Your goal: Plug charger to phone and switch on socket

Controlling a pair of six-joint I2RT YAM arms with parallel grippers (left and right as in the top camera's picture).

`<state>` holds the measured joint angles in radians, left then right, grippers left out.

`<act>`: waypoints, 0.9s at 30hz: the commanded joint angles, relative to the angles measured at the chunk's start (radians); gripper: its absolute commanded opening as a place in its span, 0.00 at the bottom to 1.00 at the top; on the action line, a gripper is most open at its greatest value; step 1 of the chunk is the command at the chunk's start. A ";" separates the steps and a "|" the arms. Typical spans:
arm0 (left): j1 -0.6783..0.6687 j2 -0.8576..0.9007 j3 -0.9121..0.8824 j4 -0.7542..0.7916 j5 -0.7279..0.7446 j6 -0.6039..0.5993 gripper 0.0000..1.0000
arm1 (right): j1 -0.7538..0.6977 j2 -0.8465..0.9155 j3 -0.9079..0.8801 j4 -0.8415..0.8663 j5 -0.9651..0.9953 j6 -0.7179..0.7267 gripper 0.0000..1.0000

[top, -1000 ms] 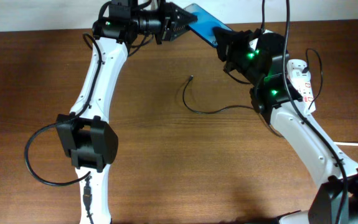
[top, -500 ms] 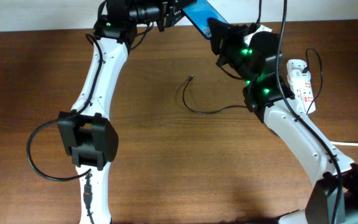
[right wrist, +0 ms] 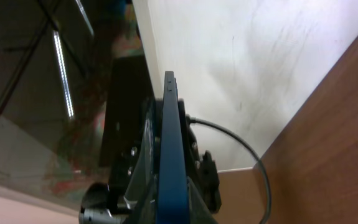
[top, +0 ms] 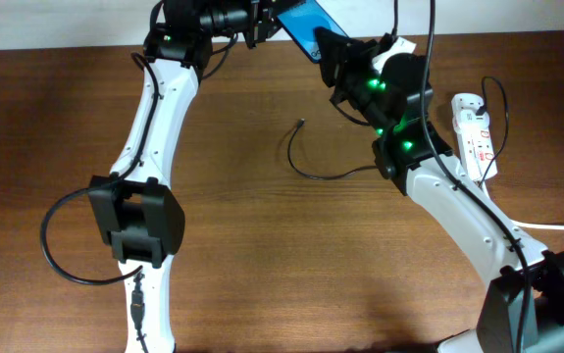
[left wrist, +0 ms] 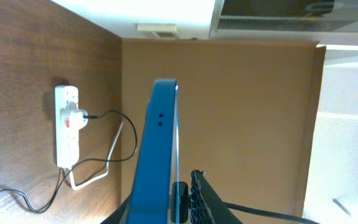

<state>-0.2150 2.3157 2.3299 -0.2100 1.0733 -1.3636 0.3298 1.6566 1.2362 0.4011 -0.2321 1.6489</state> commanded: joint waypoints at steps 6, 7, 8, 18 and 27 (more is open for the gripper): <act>-0.058 -0.025 0.027 0.031 0.078 -0.005 0.03 | 0.076 0.039 -0.029 -0.019 -0.148 -0.006 0.04; -0.058 -0.025 0.027 0.031 0.079 -0.005 0.00 | 0.077 0.039 -0.029 -0.019 -0.148 -0.006 0.04; -0.058 -0.025 0.027 0.031 0.079 -0.005 0.00 | 0.077 0.039 -0.029 -0.019 -0.148 -0.006 0.04; -0.048 -0.025 0.027 0.029 0.085 0.025 0.00 | 0.060 0.039 -0.029 -0.030 -0.114 -0.065 0.29; -0.017 -0.025 0.027 -0.194 0.108 0.233 0.00 | -0.089 0.039 -0.029 -0.186 -0.135 -0.356 0.54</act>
<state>-0.2409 2.3177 2.3299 -0.3519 1.1061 -1.2411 0.3031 1.6581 1.2362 0.2687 -0.3534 1.4792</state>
